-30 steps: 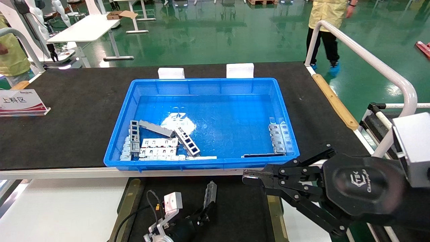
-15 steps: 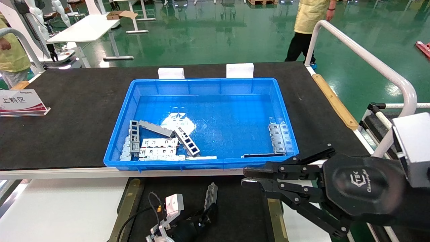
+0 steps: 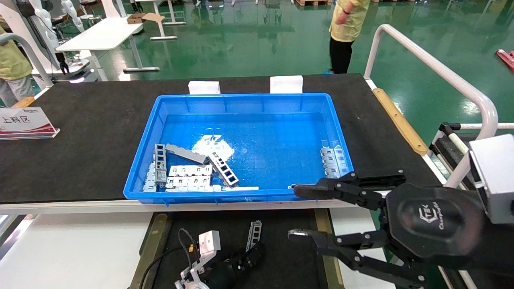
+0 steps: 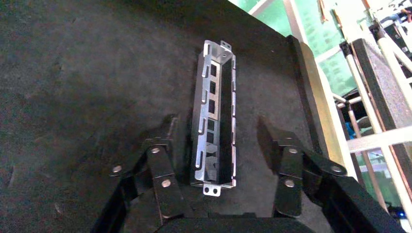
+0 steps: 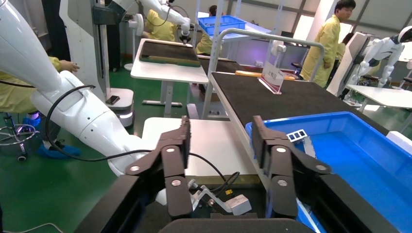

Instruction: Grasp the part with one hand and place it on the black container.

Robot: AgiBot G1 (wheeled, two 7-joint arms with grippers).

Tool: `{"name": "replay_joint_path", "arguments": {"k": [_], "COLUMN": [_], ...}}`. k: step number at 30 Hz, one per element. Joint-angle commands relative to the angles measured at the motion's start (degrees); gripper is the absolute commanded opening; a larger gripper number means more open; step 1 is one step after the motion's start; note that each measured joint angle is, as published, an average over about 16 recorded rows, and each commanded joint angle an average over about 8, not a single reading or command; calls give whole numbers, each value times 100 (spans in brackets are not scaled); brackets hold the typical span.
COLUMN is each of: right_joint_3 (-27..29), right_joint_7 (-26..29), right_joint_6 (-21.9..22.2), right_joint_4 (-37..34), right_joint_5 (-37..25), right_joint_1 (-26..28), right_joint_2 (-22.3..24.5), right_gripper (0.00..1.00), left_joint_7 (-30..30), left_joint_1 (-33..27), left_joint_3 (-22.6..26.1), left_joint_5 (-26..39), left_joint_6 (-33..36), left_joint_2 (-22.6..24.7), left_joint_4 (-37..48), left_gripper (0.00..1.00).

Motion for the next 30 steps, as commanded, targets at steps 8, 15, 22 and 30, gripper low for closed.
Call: {"name": "replay_joint_path", "arguments": {"k": [8, 15, 22, 30], "right_joint_3": [-1, -2, -2, -3], "right_joint_7": [0, -1, -1, -2], "right_joint_6": [0, 1, 1, 1], "right_joint_4": [0, 0, 0, 0], "right_joint_5": [1, 1, 2, 2], "right_joint_1": [0, 0, 1, 1], "right_joint_2": [0, 1, 1, 1], "right_gripper": [100, 100, 100, 100], "left_joint_7": [136, 291, 650, 1256], "left_joint_1": [19, 67, 72, 3], "left_joint_3": [-14, -30, -39, -11], "left_joint_5": [137, 272, 525, 842], "left_joint_6": [219, 526, 1301, 2579], "left_joint_2": [-105, -362, -832, -1458], "left_joint_4": [-35, -180, -459, -710], "left_gripper": [100, 100, 100, 100]}}
